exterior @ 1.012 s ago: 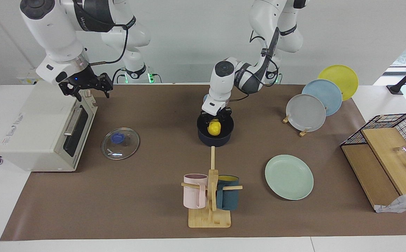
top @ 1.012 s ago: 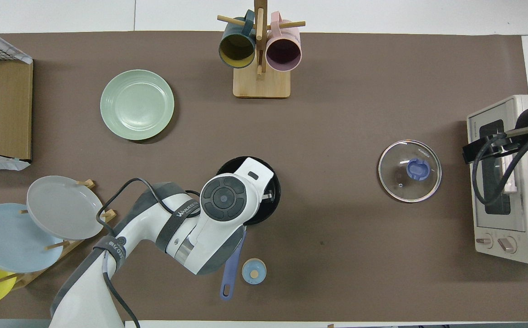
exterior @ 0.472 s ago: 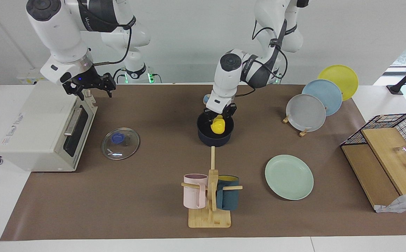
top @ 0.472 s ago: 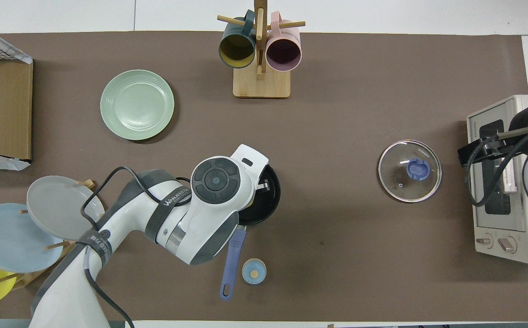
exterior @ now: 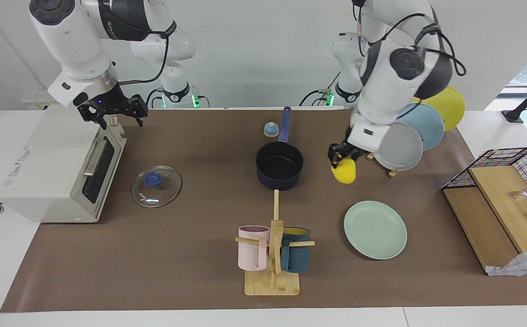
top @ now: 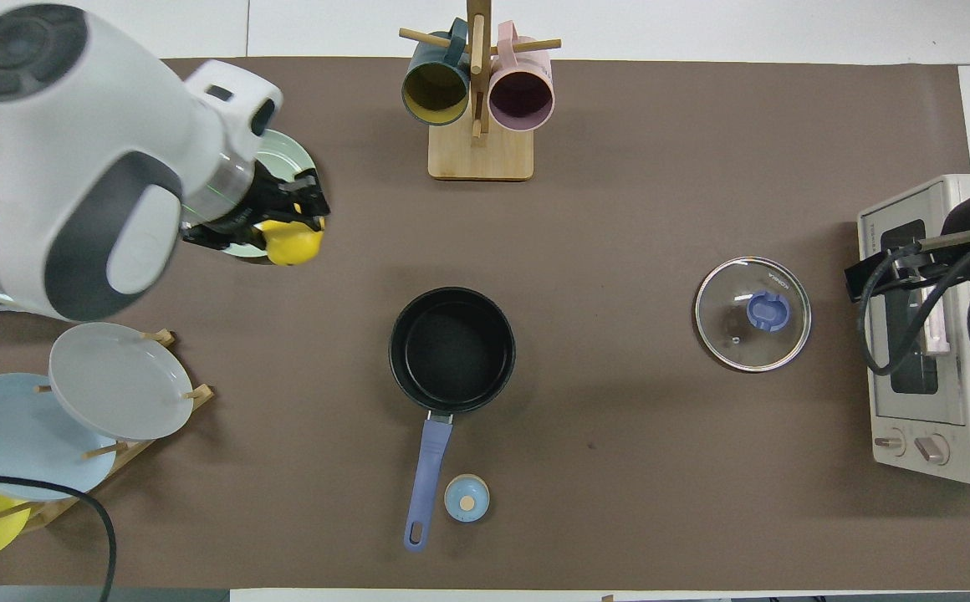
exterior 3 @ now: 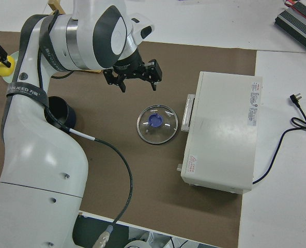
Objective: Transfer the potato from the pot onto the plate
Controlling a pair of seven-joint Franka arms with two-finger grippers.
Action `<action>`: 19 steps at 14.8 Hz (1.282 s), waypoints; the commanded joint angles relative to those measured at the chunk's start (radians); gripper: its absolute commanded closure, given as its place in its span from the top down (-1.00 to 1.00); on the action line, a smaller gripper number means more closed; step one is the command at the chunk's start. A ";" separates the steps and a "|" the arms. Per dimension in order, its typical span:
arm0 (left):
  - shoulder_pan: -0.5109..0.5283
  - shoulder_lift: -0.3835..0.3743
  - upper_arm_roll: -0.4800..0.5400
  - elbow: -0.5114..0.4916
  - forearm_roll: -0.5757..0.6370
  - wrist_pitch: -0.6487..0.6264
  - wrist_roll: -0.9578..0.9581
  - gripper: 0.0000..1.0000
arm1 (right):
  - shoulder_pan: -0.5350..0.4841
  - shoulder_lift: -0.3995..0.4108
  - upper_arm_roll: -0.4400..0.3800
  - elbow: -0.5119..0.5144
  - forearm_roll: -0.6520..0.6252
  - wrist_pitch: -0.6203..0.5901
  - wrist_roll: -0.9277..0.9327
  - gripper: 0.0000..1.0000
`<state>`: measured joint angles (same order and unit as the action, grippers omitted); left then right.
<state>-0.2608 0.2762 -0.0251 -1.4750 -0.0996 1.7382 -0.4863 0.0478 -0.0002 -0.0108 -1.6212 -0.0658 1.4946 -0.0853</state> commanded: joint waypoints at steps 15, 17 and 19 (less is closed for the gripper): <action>0.124 0.227 -0.009 -0.113 0.084 0.350 0.336 0.81 | -0.028 -0.009 -0.009 0.018 0.012 -0.004 0.018 1.00; 0.127 0.201 -0.007 -0.090 0.083 0.330 0.336 1.00 | -0.029 -0.009 -0.005 0.020 0.030 -0.001 0.019 1.00; 0.143 0.126 -0.009 -0.090 0.081 0.308 0.338 1.00 | -0.028 -0.009 -0.003 0.018 0.032 -0.001 0.019 1.00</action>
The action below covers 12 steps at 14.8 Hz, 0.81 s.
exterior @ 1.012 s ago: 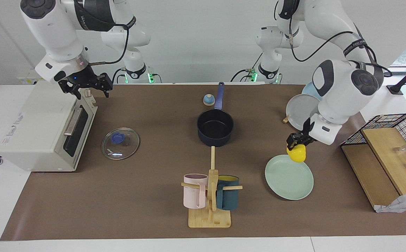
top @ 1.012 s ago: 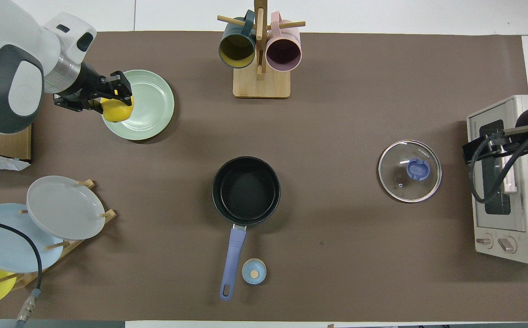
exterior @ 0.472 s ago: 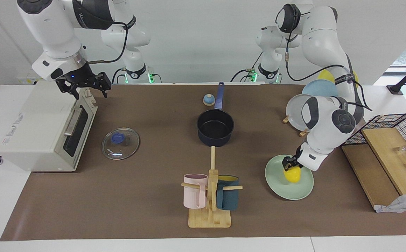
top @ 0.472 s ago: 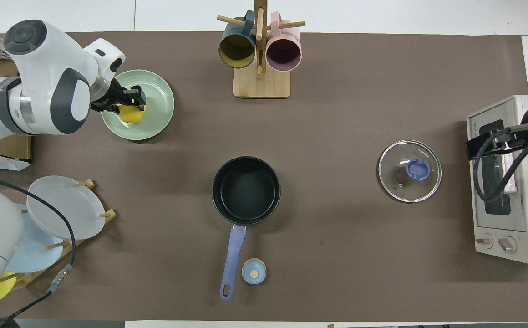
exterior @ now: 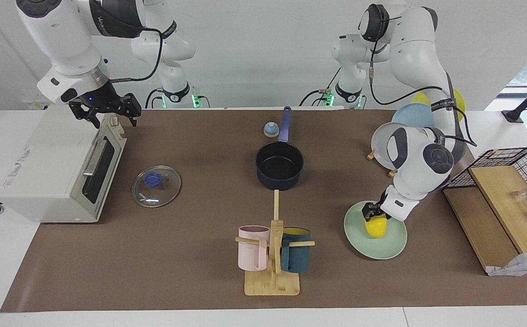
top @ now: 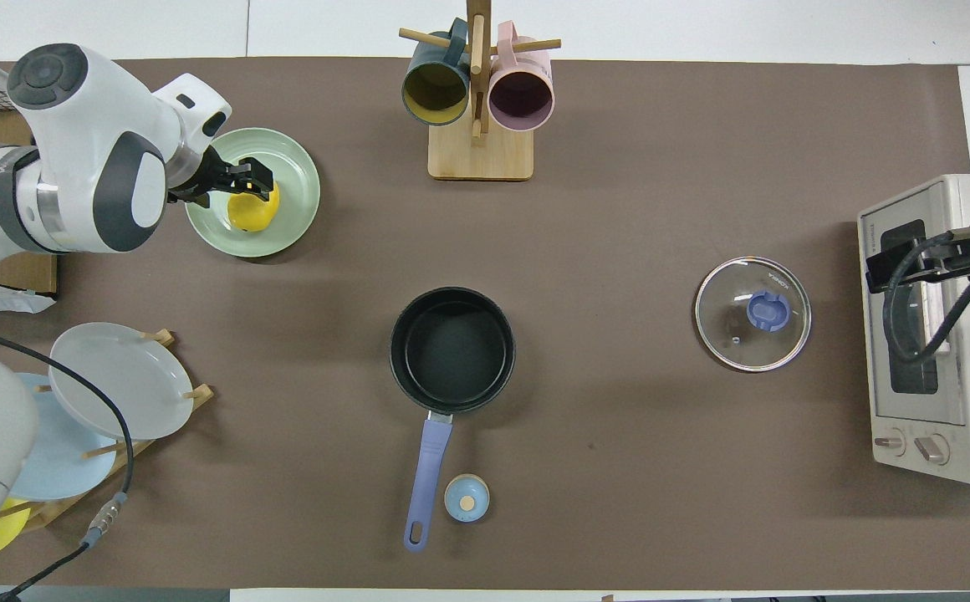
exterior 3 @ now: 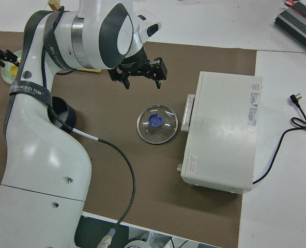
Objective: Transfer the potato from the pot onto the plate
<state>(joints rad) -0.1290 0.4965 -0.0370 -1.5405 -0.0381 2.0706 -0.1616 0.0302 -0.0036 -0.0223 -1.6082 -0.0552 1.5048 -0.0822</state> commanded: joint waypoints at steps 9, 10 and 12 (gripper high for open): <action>0.054 -0.501 0.005 -0.016 0.018 -0.504 0.011 1.00 | -0.015 -0.006 0.004 0.007 0.072 -0.006 0.015 1.00; 0.052 -0.518 0.006 -0.021 0.018 -0.541 0.010 1.00 | -0.015 -0.006 0.005 0.007 0.071 -0.006 0.013 1.00; 0.051 -0.542 0.006 -0.052 0.020 -0.578 0.010 1.00 | -0.013 -0.006 0.005 0.007 0.066 -0.006 0.012 1.00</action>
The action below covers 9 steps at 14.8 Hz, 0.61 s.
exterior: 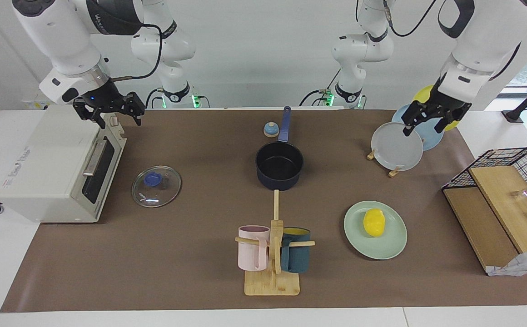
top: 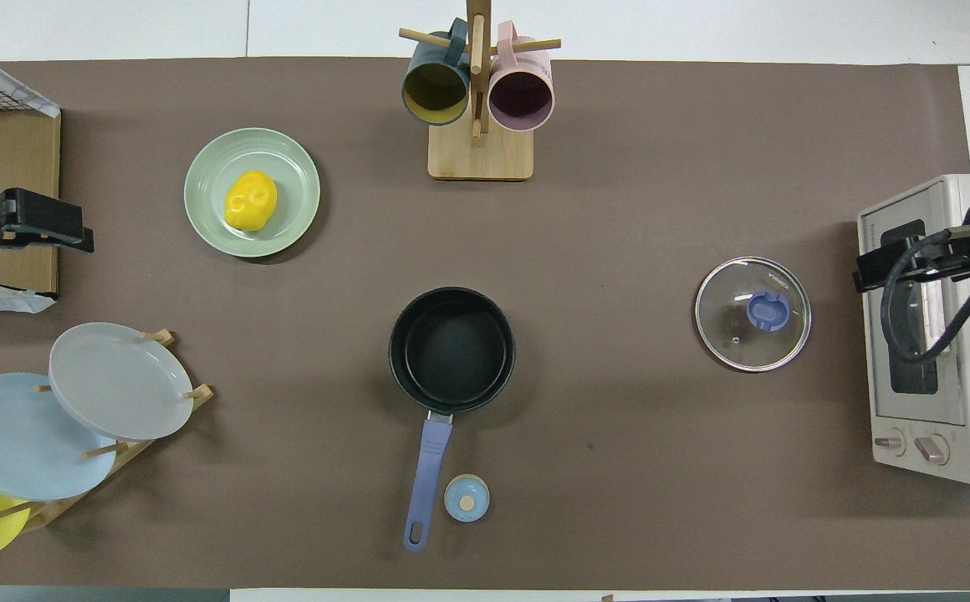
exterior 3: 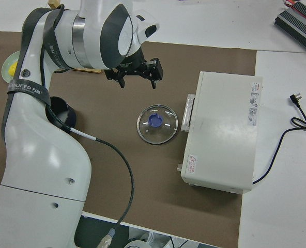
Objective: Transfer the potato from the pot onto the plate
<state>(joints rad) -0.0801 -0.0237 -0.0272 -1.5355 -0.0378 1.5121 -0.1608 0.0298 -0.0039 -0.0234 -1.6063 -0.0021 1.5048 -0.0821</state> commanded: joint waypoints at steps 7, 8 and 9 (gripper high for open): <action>0.003 -0.003 0.000 -0.080 0.016 -0.023 0.021 1.00 | -0.004 -0.005 0.010 0.005 0.004 -0.005 0.016 1.00; 0.003 0.005 0.001 -0.045 0.018 -0.032 0.024 1.00 | -0.002 -0.005 0.011 0.005 0.004 -0.005 0.016 1.00; 0.003 0.005 0.001 -0.029 0.019 -0.027 0.023 1.00 | -0.002 -0.005 0.011 0.005 0.004 -0.005 0.016 1.00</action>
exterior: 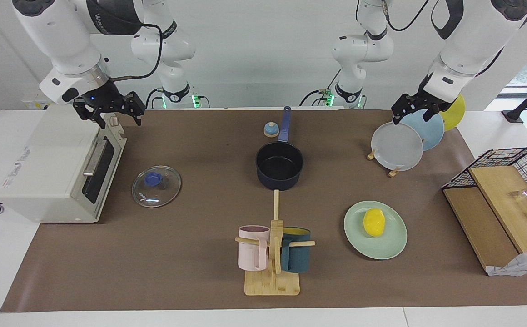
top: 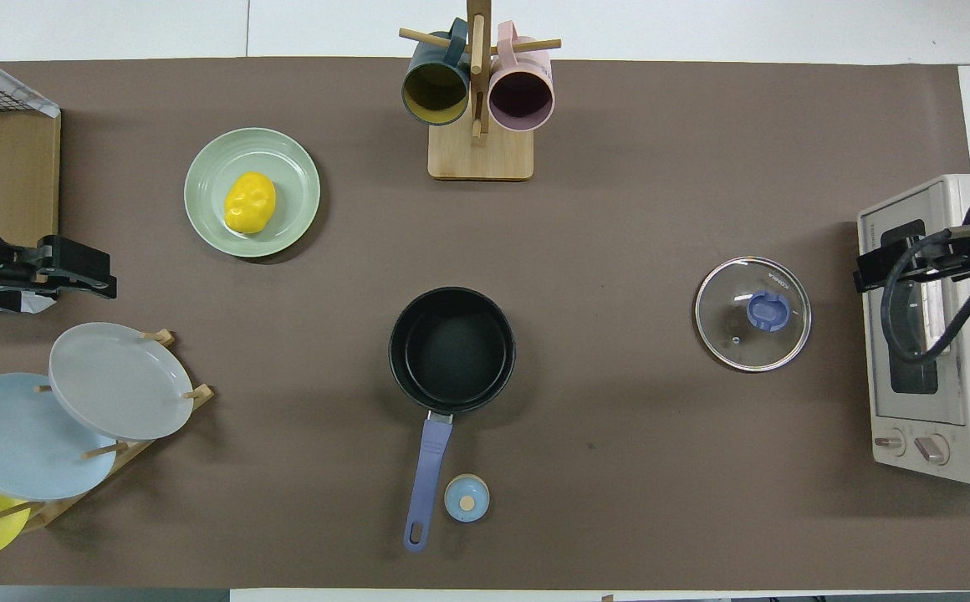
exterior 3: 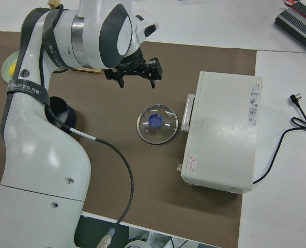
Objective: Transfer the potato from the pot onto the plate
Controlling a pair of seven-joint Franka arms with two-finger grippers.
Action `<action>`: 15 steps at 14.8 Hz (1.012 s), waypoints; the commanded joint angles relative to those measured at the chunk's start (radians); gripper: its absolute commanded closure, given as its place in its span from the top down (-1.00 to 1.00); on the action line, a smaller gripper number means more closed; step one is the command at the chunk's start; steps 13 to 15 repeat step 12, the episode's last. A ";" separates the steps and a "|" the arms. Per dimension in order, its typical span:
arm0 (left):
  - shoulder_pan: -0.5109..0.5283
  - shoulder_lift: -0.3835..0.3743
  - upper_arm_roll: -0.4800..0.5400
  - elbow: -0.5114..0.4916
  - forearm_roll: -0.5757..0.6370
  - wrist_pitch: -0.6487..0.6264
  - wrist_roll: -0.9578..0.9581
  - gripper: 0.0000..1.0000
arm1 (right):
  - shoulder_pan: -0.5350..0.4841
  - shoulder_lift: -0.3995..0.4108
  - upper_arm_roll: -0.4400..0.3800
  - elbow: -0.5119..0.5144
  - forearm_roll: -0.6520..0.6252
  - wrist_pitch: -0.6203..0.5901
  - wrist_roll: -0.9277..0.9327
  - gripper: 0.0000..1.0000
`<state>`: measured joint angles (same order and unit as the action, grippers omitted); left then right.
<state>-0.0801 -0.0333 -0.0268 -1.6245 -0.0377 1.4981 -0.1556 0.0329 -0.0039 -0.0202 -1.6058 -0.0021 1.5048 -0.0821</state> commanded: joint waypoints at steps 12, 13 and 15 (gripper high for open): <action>0.002 0.000 -0.010 0.025 0.024 0.021 0.051 1.00 | -0.010 -0.010 0.009 0.003 0.005 -0.005 0.018 1.00; 0.002 0.000 -0.010 0.025 0.024 0.021 0.051 1.00 | -0.010 -0.010 0.009 0.003 0.005 -0.005 0.018 1.00; 0.002 0.000 -0.010 0.025 0.024 0.021 0.051 1.00 | -0.010 -0.010 0.009 0.003 0.005 -0.005 0.018 1.00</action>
